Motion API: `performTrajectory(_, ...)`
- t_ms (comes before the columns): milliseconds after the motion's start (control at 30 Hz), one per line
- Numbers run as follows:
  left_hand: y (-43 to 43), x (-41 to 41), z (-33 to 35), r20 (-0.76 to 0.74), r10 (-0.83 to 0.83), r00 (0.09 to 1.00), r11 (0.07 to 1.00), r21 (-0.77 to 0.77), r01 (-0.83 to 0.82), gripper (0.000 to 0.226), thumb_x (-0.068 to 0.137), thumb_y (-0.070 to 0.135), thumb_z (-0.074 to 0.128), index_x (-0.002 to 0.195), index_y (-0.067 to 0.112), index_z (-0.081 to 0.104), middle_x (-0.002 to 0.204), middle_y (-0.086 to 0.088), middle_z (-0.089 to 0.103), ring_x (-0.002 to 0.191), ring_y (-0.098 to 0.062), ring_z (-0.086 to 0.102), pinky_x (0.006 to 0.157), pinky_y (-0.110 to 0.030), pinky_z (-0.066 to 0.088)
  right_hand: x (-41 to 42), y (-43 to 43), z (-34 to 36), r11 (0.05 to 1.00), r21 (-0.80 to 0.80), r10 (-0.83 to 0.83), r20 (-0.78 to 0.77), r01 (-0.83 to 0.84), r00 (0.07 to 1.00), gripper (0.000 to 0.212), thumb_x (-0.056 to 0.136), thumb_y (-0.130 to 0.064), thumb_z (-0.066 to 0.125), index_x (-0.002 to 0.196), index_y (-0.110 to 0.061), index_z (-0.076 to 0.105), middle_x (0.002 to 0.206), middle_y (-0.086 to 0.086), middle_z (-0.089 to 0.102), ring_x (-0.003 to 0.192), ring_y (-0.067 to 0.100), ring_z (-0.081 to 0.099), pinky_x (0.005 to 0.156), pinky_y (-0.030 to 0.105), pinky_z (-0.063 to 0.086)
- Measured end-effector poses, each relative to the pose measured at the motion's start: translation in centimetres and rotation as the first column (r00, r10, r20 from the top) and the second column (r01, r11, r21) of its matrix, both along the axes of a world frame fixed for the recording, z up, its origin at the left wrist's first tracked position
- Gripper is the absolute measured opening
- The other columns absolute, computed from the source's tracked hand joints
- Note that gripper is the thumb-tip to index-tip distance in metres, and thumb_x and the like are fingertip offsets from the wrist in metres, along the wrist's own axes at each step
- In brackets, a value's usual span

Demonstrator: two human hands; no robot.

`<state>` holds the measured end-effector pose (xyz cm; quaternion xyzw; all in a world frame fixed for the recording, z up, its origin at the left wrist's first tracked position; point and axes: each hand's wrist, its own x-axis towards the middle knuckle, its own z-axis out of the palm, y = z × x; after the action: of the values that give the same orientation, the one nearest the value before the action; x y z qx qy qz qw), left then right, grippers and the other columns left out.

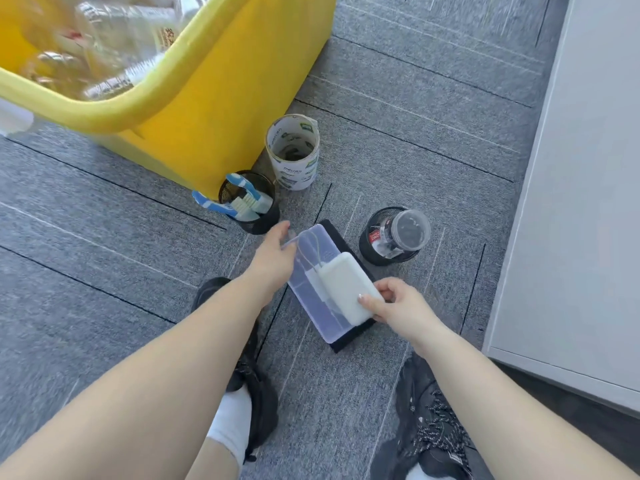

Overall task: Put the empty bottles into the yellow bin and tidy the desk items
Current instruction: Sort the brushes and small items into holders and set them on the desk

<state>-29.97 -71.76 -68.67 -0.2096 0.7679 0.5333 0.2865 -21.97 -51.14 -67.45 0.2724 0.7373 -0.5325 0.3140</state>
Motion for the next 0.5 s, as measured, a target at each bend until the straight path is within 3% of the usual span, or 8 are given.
performTrajectory(133,0.7,0.5,0.5,0.000,0.001,1.000,0.999,0.052,-0.001,0.054,0.099,0.008,0.038,0.148,0.023,0.023,0.153,-0.001,0.028,0.130,-0.013,0.034,0.105,-0.029,0.029,-0.3,-1.1,-0.6,1.000,-0.014,0.026,-0.006,-0.026,1.000,0.016,0.083,-0.021,0.071,0.094,-0.018,0.060,0.099,0.009,0.065,0.087,0.020,0.062,0.087,0.042,0.054)
performTrajectory(200,0.7,1.0,0.6,-0.014,-0.004,1.000,0.998,0.062,0.004,0.059,0.097,0.005,0.043,0.149,0.022,0.021,0.152,0.000,0.028,0.129,-0.010,0.033,0.103,-0.026,0.028,-0.4,-1.5,-1.0,0.989,0.111,0.104,-0.043,-0.099,0.994,0.018,0.080,-0.029,0.074,0.091,-0.022,0.061,0.095,0.003,0.065,0.087,0.020,0.062,0.084,0.041,0.053)
performTrajectory(267,0.5,1.5,0.4,-0.008,0.029,1.000,0.995,0.094,-0.028,0.072,0.093,0.005,0.052,0.150,0.022,0.013,0.152,0.002,0.027,0.133,-0.013,0.034,0.109,-0.033,0.030,-0.6,-1.8,-1.0,0.957,0.266,0.149,-0.089,-0.121,0.985,0.023,0.077,-0.034,0.075,0.089,-0.019,0.062,0.094,0.002,0.062,0.085,0.018,0.061,0.079,0.036,0.051)
performTrajectory(333,0.4,2.1,0.0,0.047,0.052,0.998,0.993,0.105,-0.056,0.088,0.086,0.008,0.063,0.150,0.024,0.006,0.146,0.005,0.032,0.132,-0.015,0.039,0.110,-0.044,0.034,-0.6,-1.9,-0.7,0.942,0.317,0.154,-0.126,-0.107,0.980,0.023,0.077,-0.033,0.075,0.084,-0.018,0.060,0.091,0.002,0.060,0.082,0.016,0.059,0.075,0.033,0.049)
performTrajectory(433,0.5,3.2,-0.1,0.111,0.029,0.993,1.000,0.008,-0.030,0.082,0.063,0.020,0.077,0.132,0.024,0.033,0.126,0.007,0.048,0.121,-0.023,0.051,0.098,-0.048,0.046,-0.3,-1.4,-0.5,0.933,0.337,0.176,-0.111,-0.130,0.978,0.021,0.078,-0.036,0.073,0.080,-0.023,0.057,0.085,-0.004,0.059,0.079,0.012,0.057,0.072,0.033,0.047)
performTrajectory(500,0.6,3.7,-0.2,0.139,-0.020,0.990,0.996,-0.081,0.031,0.088,0.059,0.031,0.081,0.134,0.020,0.035,0.135,-0.003,0.043,0.127,-0.026,0.045,0.100,-0.045,0.044,-0.3,-0.6,-0.5,0.932,0.352,0.131,-0.092,-0.091,0.987,0.022,0.078,-0.039,0.073,0.082,-0.025,0.057,0.082,-0.006,0.059,0.078,0.011,0.057,0.073,0.034,0.048)
